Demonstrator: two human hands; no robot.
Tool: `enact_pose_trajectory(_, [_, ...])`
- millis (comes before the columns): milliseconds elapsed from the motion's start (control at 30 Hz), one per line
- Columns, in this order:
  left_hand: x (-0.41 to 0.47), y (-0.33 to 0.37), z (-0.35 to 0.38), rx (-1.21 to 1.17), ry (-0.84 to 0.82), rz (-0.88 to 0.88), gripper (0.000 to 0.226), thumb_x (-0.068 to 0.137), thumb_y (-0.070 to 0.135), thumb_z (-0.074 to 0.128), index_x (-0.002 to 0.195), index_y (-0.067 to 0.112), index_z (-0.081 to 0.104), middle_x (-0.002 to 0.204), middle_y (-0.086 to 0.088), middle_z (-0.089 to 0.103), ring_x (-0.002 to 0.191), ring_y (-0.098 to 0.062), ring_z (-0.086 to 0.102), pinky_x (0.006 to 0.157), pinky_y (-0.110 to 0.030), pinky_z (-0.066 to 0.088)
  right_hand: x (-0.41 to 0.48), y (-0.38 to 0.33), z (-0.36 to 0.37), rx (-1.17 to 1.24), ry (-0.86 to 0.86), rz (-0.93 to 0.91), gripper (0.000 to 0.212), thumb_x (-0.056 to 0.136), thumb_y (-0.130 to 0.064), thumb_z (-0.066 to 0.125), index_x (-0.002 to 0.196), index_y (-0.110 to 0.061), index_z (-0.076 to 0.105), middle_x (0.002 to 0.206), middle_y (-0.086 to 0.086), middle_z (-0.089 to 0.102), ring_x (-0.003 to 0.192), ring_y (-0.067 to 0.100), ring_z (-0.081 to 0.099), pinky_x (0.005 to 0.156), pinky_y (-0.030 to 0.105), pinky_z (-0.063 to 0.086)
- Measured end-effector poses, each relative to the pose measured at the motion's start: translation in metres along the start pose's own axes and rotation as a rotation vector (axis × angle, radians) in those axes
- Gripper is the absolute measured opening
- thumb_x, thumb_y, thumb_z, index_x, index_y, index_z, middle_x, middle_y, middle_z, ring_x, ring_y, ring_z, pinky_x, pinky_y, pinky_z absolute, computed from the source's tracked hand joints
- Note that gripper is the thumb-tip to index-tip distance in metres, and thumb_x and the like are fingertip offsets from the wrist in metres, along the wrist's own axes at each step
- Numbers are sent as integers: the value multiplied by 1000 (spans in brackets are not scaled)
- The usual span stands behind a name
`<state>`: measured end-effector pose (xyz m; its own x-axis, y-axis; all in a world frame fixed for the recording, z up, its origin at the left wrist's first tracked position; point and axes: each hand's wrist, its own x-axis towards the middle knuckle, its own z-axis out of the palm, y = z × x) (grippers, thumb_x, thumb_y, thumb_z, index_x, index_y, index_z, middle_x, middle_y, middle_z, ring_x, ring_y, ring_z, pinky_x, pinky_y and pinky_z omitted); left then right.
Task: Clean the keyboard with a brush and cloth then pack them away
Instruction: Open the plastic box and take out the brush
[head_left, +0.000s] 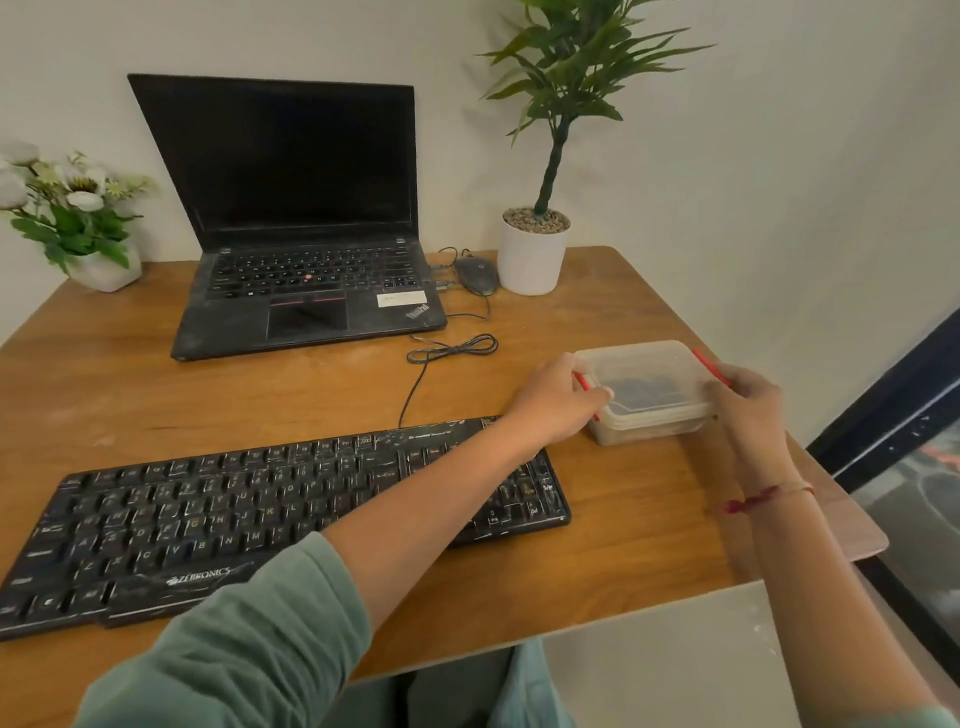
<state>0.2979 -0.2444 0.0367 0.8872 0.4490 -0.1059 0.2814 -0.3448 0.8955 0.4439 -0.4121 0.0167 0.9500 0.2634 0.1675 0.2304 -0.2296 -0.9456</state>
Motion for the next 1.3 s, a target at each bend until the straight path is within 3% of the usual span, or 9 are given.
enact_pose_trajectory(133, [-8, 2, -4, 254, 27, 135, 44, 90, 30, 60, 131, 18, 50, 129, -2, 52, 112, -15, 51, 80, -24, 40, -6, -3, 0, 24, 18, 4, 26, 87, -7, 57, 111, -6, 67, 100, 7, 67, 94, 20, 62, 81, 31, 52])
enact_pose_trajectory(300, [-15, -1, -11, 569, 100, 308, 45, 88, 35, 64, 129, 21, 55, 129, 1, 47, 107, -15, 52, 75, -24, 38, -2, -2, 0, -21, 15, 73, 20, 89, -13, 55, 101, -6, 69, 87, 6, 65, 87, 24, 60, 76, 34, 51])
enact_pose_trajectory(400, [-15, -2, -12, 615, 131, 389, 42, 89, 35, 64, 126, 17, 60, 135, 2, 50, 113, -17, 53, 84, -30, 47, 3, -6, 2, -47, 22, 132, 16, 92, -16, 54, 85, -10, 67, 79, 5, 62, 79, 23, 58, 69, 32, 52])
enact_pose_trajectory(533, [-15, -3, -12, 612, 111, 413, 43, 89, 35, 63, 128, 17, 59, 132, 0, 57, 118, -17, 53, 92, -32, 43, 17, -11, 1, 38, 87, 276, 24, 92, -16, 56, 68, -12, 56, 70, 4, 51, 63, 17, 53, 42, 20, 49])
enact_pose_trajectory(800, [-11, -4, -14, 604, 57, 432, 42, 89, 32, 65, 127, 15, 59, 130, -2, 59, 117, -17, 55, 97, -33, 44, 30, -1, -7, 304, 65, 606, 14, 92, 3, 51, 80, -4, 55, 84, 9, 59, 73, 21, 61, 44, 29, 56])
enact_pose_trajectory(900, [-8, -9, -19, 640, 30, 452, 39, 87, 28, 67, 125, 19, 60, 128, 0, 61, 116, -16, 56, 96, -35, 47, 20, -4, -7, 127, 65, 443, 12, 89, -1, 54, 81, -8, 59, 86, 5, 60, 81, 26, 63, 53, 27, 56])
enact_pose_trajectory(1067, [-2, -9, -24, 763, 51, 568, 25, 90, 27, 62, 113, 18, 64, 114, 1, 65, 99, -14, 62, 79, -34, 55, -11, -26, 5, -400, 152, -119, 28, 92, -18, 49, 112, -8, 66, 112, 8, 66, 104, 25, 59, 95, 41, 49])
enact_pose_trajectory(1200, [3, -5, -28, 934, 144, 728, 14, 91, 25, 60, 103, 18, 64, 96, 3, 66, 85, -15, 63, 63, -29, 52, -38, -33, 28, -532, 0, -331, 29, 94, -17, 48, 115, -6, 66, 114, 10, 67, 101, 22, 61, 89, 33, 48])
enact_pose_trajectory(1300, [7, -2, -30, 987, 163, 799, 13, 86, 23, 67, 92, 12, 67, 84, -2, 66, 73, -19, 62, 51, -28, 45, -49, -31, 37, -569, 47, -388, 24, 94, -15, 51, 104, -5, 70, 102, 10, 70, 83, 13, 56, 75, 23, 42])
